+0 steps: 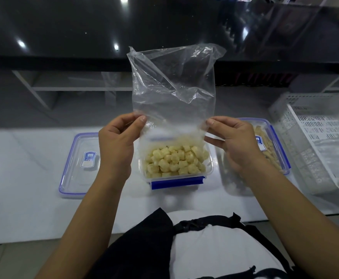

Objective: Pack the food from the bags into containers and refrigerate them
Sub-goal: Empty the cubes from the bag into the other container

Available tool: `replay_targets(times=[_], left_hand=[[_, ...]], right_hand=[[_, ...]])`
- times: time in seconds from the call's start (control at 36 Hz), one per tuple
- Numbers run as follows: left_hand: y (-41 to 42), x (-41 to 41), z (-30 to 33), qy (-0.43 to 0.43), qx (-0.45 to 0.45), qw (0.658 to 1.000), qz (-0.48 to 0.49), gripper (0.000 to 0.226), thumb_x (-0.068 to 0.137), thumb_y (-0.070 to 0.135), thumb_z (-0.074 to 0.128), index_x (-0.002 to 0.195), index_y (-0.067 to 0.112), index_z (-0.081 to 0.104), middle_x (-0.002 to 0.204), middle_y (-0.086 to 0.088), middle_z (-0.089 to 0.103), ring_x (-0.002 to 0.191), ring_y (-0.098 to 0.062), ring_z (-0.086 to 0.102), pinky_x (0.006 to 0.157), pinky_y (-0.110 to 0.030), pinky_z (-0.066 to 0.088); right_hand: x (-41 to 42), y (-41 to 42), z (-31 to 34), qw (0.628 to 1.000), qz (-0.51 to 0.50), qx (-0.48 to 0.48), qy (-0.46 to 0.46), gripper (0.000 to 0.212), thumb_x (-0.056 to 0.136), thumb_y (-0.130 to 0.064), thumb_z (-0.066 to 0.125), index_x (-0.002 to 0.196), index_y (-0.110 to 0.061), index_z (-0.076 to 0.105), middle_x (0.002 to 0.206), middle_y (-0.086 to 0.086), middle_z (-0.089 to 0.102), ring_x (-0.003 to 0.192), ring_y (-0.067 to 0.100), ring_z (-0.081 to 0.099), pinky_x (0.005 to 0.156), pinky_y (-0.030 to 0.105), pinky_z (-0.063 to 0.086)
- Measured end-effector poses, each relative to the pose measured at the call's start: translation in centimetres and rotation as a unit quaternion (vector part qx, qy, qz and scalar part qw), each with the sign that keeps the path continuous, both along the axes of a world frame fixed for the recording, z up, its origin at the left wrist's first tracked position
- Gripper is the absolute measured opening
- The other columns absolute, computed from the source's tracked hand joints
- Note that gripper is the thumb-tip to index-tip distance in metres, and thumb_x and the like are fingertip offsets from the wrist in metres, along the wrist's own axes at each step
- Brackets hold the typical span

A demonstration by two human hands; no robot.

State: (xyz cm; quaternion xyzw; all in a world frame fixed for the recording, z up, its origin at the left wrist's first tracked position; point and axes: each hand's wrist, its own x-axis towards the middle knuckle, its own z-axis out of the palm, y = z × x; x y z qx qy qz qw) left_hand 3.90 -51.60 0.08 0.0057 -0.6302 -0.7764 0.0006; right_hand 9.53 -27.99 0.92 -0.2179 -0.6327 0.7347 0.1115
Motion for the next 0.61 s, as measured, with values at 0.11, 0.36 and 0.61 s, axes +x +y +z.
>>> replay_targets(times=[0.11, 0.36, 0.61], left_hand=[[0.1, 0.0, 0.6, 0.011, -0.003, 1.0, -0.003, 0.01, 0.09, 0.014, 0.073, 0.099, 0.016, 0.077, 0.088, 0.005, 0.078, 0.084, -0.01, 0.072, 0.076, -0.022, 0.058], [-0.2, 0.2, 0.9, 0.015, -0.001, 1.0, -0.001, 0.012, 0.089, 0.016, 0.075, 0.1, 0.014, 0.077, 0.092, 0.002, 0.078, 0.087, -0.013, 0.073, 0.08, -0.027, 0.06], [-0.1, 0.4, 1.3, 0.025, 0.011, 1.0, -0.007, 0.008, 0.09, 0.013, 0.074, 0.097, 0.017, 0.077, 0.09, 0.003, 0.078, 0.088, -0.015, 0.072, 0.081, -0.031, 0.061]], right_hand=[[-0.2, -0.2, 0.4, 1.0, 0.005, -0.008, 0.006, 0.006, 0.089, -0.008, 0.072, 0.087, -0.01, 0.077, 0.093, 0.013, 0.077, 0.096, 0.028, 0.073, 0.085, 0.046, 0.061], [-0.2, -0.2, 0.6, 1.0, 0.016, 0.016, 0.006, 0.005, 0.089, -0.008, 0.072, 0.092, -0.008, 0.076, 0.092, 0.011, 0.077, 0.093, 0.023, 0.073, 0.081, 0.043, 0.062], [0.6, 0.0, 1.3, 1.0, -0.014, 0.006, 0.021, 0.01, 0.088, -0.009, 0.072, 0.096, -0.005, 0.076, 0.103, 0.021, 0.073, 0.099, 0.028, 0.07, 0.083, 0.043, 0.061]])
